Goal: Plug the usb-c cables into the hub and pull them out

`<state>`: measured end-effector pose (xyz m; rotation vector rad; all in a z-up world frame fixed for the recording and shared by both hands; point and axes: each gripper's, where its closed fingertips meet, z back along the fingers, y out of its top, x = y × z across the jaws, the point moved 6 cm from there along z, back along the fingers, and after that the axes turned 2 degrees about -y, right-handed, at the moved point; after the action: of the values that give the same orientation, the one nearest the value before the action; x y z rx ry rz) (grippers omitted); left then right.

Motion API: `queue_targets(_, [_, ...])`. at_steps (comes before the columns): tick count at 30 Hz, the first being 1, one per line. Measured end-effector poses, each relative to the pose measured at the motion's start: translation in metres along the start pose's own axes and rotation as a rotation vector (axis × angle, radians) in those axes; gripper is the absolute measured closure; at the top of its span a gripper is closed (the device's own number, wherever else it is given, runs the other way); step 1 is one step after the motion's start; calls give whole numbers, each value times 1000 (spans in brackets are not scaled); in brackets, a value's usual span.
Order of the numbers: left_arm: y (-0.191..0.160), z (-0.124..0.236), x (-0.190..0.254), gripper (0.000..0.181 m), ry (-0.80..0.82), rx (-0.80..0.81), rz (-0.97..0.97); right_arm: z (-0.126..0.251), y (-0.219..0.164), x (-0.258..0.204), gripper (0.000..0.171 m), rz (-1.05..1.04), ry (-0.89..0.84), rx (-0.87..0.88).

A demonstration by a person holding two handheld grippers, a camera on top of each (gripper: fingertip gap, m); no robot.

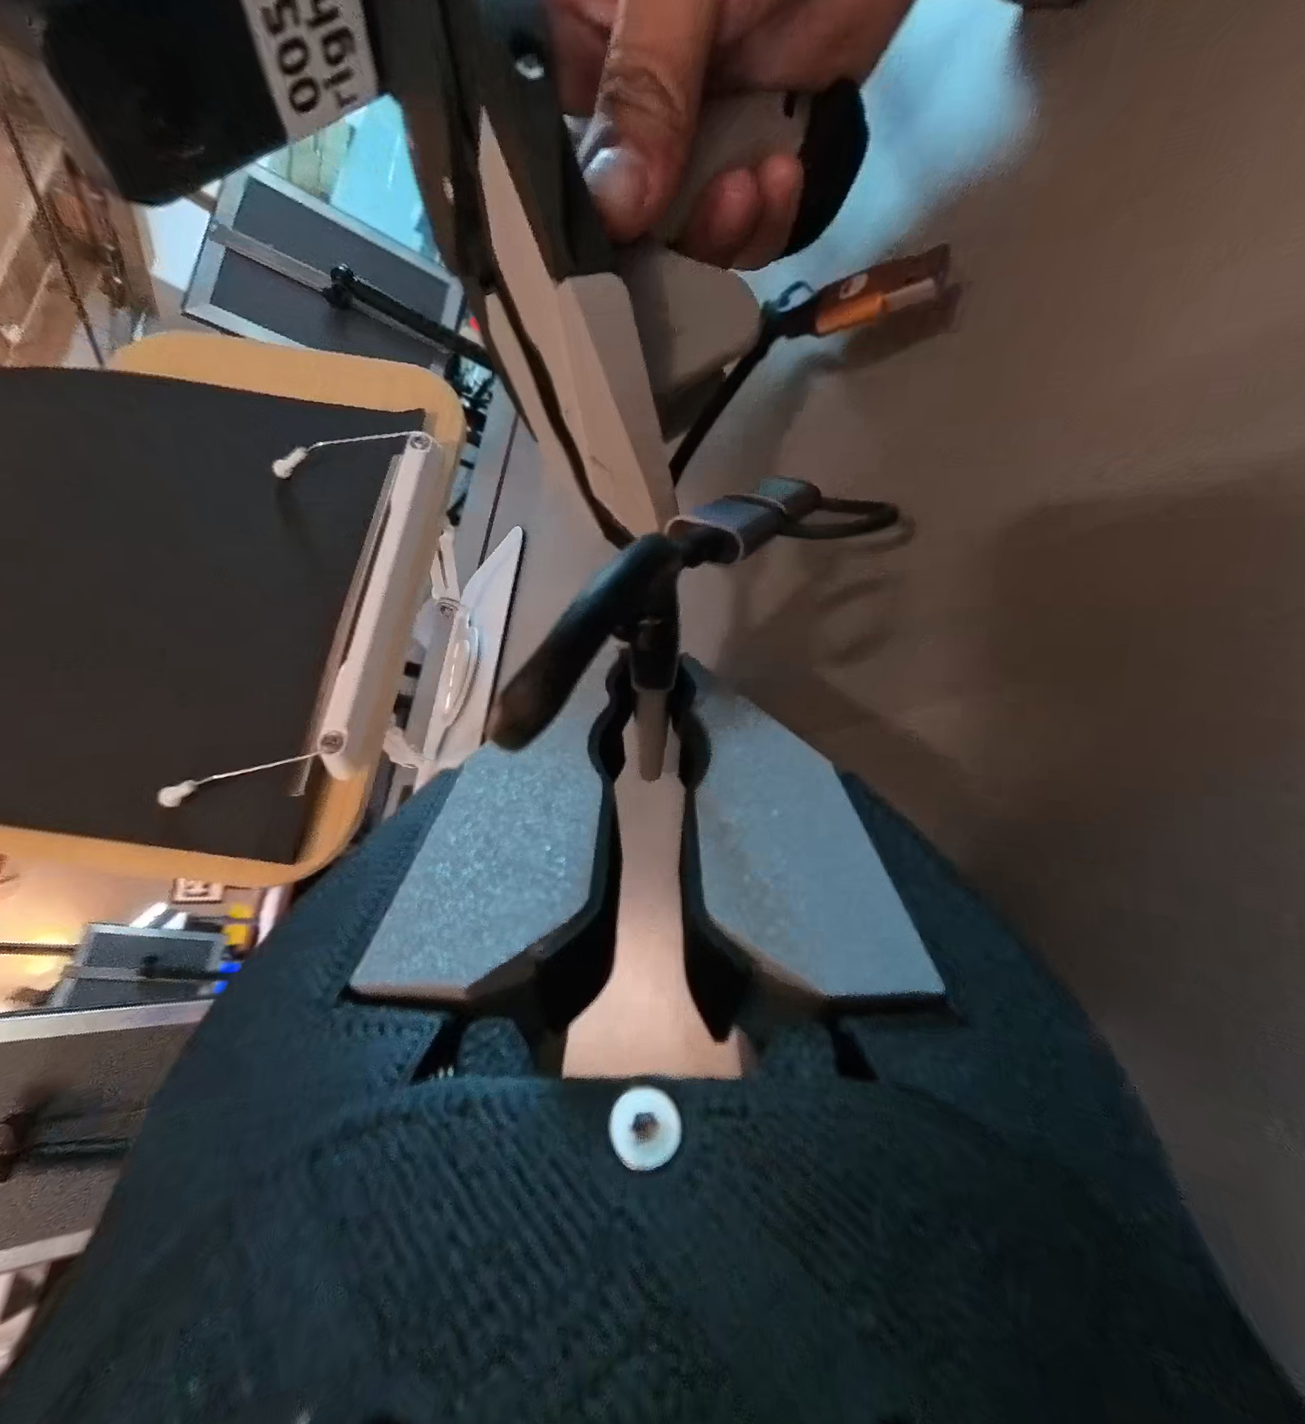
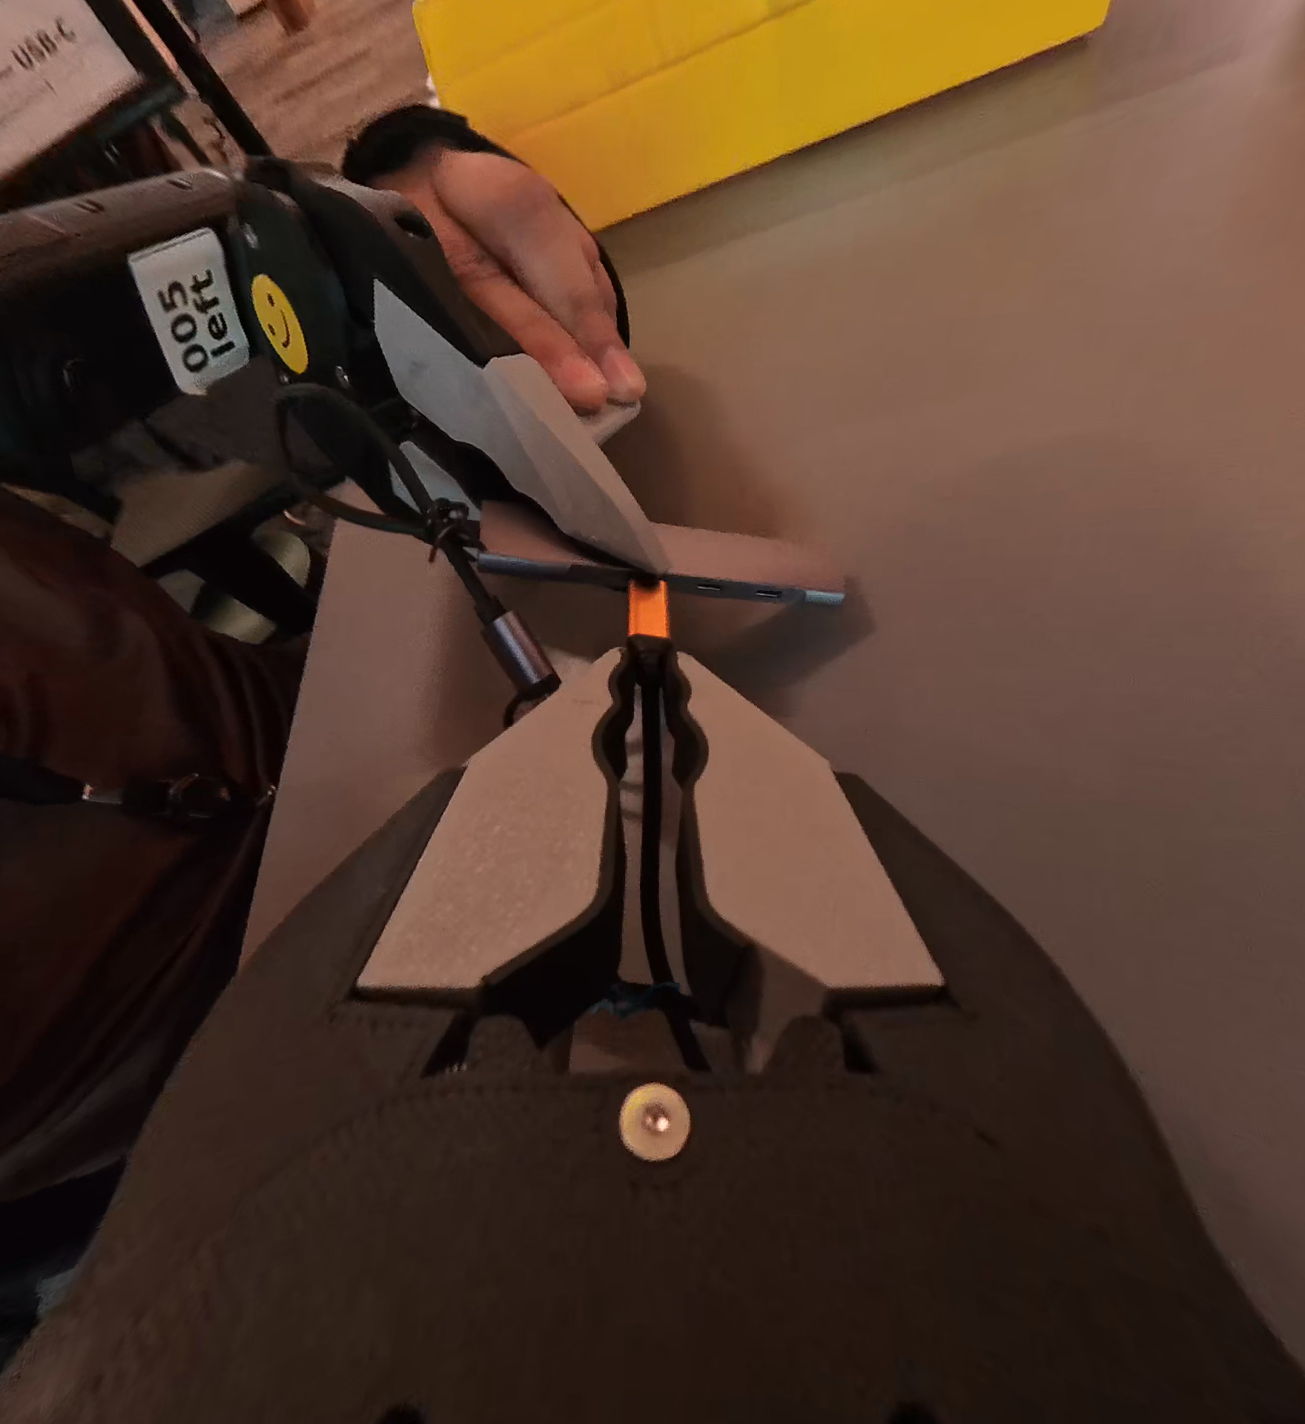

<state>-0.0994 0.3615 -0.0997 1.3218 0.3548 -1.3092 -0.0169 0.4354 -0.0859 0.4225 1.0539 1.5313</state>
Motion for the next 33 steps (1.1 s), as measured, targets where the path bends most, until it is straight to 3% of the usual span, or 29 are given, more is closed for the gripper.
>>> queue_targets(3, [1,4,-5,174,0,39,75,4,2,-2,167,-2,17,32])
queue_targets(15, [-12,6,-4,175,78,-13,-3,10,-1,1,167,-18,18,35])
queue_targets(24, [-11,6,-3,160,33,12,71,8,-2,2,167,-34,41,39])
queue_targets(28, [-6,8,2,173,21,42,25,1,-3,-4,167,-6,57,6])
queue_targets(33, [-6,7,3,174,11,27,0,2,-4,-3,167,-16,63,9])
